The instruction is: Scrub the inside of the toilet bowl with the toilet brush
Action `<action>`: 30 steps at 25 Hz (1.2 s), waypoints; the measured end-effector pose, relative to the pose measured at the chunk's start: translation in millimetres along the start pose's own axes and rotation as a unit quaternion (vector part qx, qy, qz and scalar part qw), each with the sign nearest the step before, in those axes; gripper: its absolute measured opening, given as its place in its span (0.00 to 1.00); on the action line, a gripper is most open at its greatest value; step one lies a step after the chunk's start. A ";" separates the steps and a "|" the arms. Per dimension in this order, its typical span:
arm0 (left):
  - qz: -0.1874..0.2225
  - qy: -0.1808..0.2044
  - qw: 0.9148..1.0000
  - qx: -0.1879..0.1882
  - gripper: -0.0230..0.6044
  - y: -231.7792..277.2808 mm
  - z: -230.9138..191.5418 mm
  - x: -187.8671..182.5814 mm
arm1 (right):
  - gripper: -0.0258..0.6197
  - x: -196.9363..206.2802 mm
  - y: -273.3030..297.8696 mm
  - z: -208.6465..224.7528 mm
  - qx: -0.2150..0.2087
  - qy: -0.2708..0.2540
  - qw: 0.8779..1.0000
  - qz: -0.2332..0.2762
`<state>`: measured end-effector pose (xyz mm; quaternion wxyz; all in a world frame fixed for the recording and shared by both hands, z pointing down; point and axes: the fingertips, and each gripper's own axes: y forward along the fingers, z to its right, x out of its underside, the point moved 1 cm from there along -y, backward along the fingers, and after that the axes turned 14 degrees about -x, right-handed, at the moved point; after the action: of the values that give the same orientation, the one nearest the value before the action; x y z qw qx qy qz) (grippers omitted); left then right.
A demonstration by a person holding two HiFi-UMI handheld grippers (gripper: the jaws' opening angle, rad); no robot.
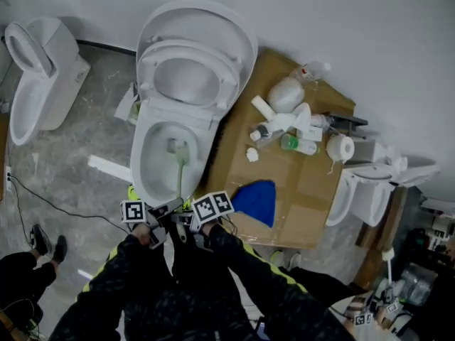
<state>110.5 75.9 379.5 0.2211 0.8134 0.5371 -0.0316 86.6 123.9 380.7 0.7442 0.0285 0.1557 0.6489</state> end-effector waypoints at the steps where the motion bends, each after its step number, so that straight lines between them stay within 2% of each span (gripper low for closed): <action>1: 0.002 -0.002 1.000 0.003 0.19 2.8 -4.6 -8.2 | 0.17 -7.9 2.3 6.5 0.005 0.001 1.000 0.000; 6: 0.017 -0.019 0.999 0.039 0.19 17.3 -29.3 -33.7 | 0.17 -29.4 7.9 37.6 0.043 0.002 0.999 -0.014; 13: 0.016 -0.050 0.996 0.076 0.19 48.5 -61.0 -58.9 | 0.17 -55.4 3.9 83.0 0.095 0.019 0.995 -0.019; 19: 0.037 -0.080 0.991 0.101 0.19 69.5 -91.4 -74.7 | 0.17 -68.6 -1.1 115.1 0.143 0.028 0.988 -0.060; 23: 0.034 -0.097 0.988 0.118 0.19 79.5 -97.3 -81.5 | 0.17 -76.4 -3.7 127.8 0.160 0.035 0.985 -0.061; 28: 0.031 -0.095 0.986 0.136 0.19 90.3 -99.6 -85.9 | 0.15 -81.8 -12.4 135.5 0.172 0.051 0.982 -0.056; 30: 0.030 -0.108 0.983 0.146 0.19 91.7 -97.5 -83.9 | 0.15 -80.7 -15.1 135.9 0.176 0.054 0.981 -0.057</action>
<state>138.5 12.3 521.3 0.1575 0.8446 0.4749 -0.1906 128.7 64.6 521.8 0.7538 0.1154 0.3085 0.5686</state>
